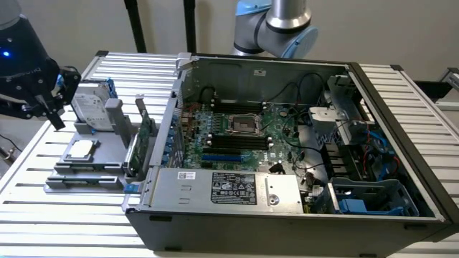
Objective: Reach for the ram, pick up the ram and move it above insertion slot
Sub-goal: 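Pick up the ram and move it above insertion slot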
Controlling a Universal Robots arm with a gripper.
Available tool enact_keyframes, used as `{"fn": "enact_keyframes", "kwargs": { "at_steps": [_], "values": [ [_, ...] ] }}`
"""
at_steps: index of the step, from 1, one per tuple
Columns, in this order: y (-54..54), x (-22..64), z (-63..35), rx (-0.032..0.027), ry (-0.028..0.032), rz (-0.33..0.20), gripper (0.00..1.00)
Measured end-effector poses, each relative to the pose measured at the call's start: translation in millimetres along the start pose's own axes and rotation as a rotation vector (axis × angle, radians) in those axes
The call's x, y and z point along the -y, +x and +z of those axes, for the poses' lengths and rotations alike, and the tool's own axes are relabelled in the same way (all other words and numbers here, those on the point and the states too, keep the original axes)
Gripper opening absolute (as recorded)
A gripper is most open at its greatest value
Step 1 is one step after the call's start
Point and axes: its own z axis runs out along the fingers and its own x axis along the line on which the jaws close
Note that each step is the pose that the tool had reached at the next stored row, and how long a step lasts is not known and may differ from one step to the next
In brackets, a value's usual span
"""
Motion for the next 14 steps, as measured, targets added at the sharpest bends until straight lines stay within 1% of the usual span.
{"fn": "enact_keyframes", "kwargs": {
  "at_steps": [14],
  "values": [
    [0.0,0.0,0.8,-0.0097,0.0001,-0.254,0.11]
  ]
}}
